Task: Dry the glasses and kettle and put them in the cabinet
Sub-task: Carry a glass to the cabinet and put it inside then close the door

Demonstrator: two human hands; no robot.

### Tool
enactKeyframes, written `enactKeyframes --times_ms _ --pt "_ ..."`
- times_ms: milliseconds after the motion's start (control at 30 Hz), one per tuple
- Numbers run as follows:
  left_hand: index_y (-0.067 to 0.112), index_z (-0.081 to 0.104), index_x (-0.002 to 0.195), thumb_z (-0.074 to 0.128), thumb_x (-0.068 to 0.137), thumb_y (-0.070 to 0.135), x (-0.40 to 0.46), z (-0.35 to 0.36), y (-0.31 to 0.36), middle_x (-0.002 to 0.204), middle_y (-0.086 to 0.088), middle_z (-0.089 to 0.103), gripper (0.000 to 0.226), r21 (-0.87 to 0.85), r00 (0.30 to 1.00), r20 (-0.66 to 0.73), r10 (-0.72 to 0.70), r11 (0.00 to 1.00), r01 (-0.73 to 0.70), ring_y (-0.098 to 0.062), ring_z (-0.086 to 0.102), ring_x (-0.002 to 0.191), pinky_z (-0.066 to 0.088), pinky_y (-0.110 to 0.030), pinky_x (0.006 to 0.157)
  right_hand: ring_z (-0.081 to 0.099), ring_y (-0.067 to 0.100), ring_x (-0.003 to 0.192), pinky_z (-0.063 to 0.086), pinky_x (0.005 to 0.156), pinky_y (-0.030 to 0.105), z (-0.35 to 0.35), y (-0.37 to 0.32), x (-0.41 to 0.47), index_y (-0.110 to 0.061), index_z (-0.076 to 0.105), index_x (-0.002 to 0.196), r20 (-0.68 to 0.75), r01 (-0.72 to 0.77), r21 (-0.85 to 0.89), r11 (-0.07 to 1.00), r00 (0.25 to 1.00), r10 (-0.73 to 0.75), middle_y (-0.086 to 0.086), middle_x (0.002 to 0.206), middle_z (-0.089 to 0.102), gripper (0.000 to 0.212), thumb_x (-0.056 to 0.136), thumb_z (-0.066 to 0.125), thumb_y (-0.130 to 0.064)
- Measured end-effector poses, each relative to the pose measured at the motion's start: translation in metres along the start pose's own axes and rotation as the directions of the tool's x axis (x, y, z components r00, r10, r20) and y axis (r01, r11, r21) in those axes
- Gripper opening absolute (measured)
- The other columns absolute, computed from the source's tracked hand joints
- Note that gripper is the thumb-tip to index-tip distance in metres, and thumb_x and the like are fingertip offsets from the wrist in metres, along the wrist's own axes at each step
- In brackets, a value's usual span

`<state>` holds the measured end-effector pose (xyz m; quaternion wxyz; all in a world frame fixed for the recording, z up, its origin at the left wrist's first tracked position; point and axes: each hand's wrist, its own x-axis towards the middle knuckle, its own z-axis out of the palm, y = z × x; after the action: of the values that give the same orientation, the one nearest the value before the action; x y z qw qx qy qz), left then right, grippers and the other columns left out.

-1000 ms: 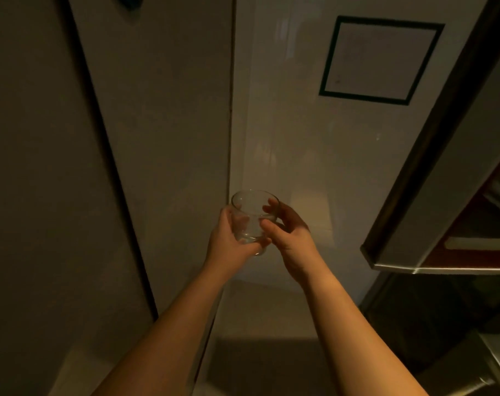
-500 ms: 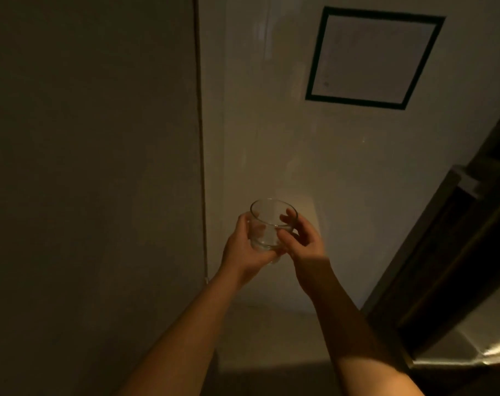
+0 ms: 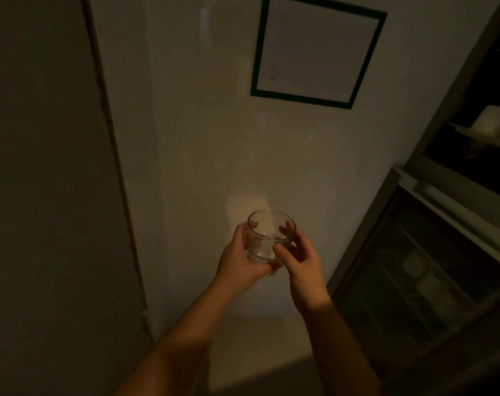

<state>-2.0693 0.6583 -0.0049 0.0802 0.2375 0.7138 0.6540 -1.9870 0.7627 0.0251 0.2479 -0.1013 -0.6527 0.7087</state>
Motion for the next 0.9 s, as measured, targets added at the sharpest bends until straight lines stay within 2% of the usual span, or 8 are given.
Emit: enactKeyframes --times_ms 100,267,367,467,533,600,733,900 --pt "0.036 0.047 0.121 0.093 0.053 0.023 0.024 0.021 -0.009 0.113 0.016 0.063 0.083 -0.025 0.997 0.073 0.016 1.0 -0.014 0.001 0.059 0.104 0.053 -0.028 0.088 0.055 0.011 0.116 0.053 0.078 0.021 -0.016 0.005 0.012 -0.029 0.051 0.13 -0.08 0.021 -0.015 1.0 0.997 -0.022 -0.006 0.128 0.057 0.062 0.07 0.07 -0.026" --pt "0.043 0.047 0.114 0.092 0.052 0.022 0.059 0.06 -0.013 0.113 0.015 0.063 0.079 -0.074 0.973 0.221 0.062 0.996 -0.046 -0.003 0.06 0.106 0.053 -0.02 0.083 0.054 0.013 0.119 0.055 0.08 0.025 -0.044 0.013 0.031 -0.028 0.051 0.133 -0.262 0.045 -0.061 0.997 0.963 -0.059 -0.007 0.13 0.055 0.067 0.069 0.07 -0.03" --pt "0.049 0.048 0.112 0.09 0.045 0.033 0.076 0.09 -0.016 0.113 0.012 0.063 0.081 -0.124 0.945 0.312 0.092 0.991 -0.056 -0.008 0.062 0.108 0.055 -0.029 0.087 0.056 0.015 0.117 0.055 0.079 0.021 -0.067 0.014 0.037 -0.021 0.05 0.134 -0.366 0.082 -0.068 0.994 0.925 -0.101 0.0 0.13 0.057 0.066 0.071 0.07 -0.023" --pt "0.053 0.05 0.108 0.09 0.042 0.035 0.087 0.118 -0.018 0.111 0.012 0.064 0.08 -0.159 0.91 0.401 0.104 0.986 -0.042 -0.011 0.063 0.107 0.055 -0.04 0.089 0.062 0.008 0.108 0.053 0.08 0.018 -0.087 0.014 0.039 -0.013 0.05 0.133 -0.452 0.118 -0.099 0.988 0.879 -0.15 0.004 0.126 0.06 0.057 0.079 0.067 -0.004" --pt "0.057 0.05 0.106 0.089 0.041 0.035 0.093 0.137 -0.018 0.109 0.015 0.064 0.079 -0.177 0.879 0.464 0.108 0.984 -0.027 -0.012 0.064 0.107 0.055 -0.042 0.09 0.062 0.007 0.108 0.052 0.085 0.019 -0.101 0.015 0.04 -0.008 0.049 0.134 -0.52 0.121 -0.128 0.984 0.837 -0.17 0.006 0.125 0.061 0.058 0.079 0.067 0.001" --pt "0.06 0.05 0.103 0.088 0.039 0.036 0.097 0.154 -0.016 0.107 0.018 0.065 0.078 -0.196 0.842 0.525 0.123 0.98 -0.021 -0.011 0.064 0.105 0.056 -0.037 0.088 0.062 0.009 0.11 0.051 0.09 0.021 -0.115 0.017 0.039 -0.006 0.049 0.134 -0.581 0.112 -0.182 0.977 0.789 -0.199 0.007 0.125 0.062 0.059 0.078 0.068 0.001" --pt "0.059 0.051 0.105 0.085 0.041 0.034 0.105 0.185 -0.014 0.108 0.019 0.066 0.077 -0.212 0.748 0.646 0.15 0.977 -0.013 -0.005 0.064 0.103 0.055 -0.029 0.085 0.061 0.015 0.113 0.048 0.1 0.037 -0.141 0.024 0.037 -0.008 0.051 0.132 -0.683 0.067 -0.239 0.969 0.697 -0.217 0.007 0.124 0.063 0.057 0.079 0.069 0.003" --pt "0.041 0.053 0.112 0.088 0.057 0.003 0.121 0.219 -0.01 0.108 0.018 0.066 0.075 -0.239 0.628 0.756 0.187 0.971 -0.002 -0.003 0.063 0.104 0.053 -0.022 0.081 0.061 0.013 0.113 0.049 0.099 0.039 -0.16 0.023 0.04 -0.012 0.049 0.135 -0.763 0.028 -0.268 0.963 0.604 -0.23 0.003 0.124 0.064 0.064 0.075 0.071 -0.015"
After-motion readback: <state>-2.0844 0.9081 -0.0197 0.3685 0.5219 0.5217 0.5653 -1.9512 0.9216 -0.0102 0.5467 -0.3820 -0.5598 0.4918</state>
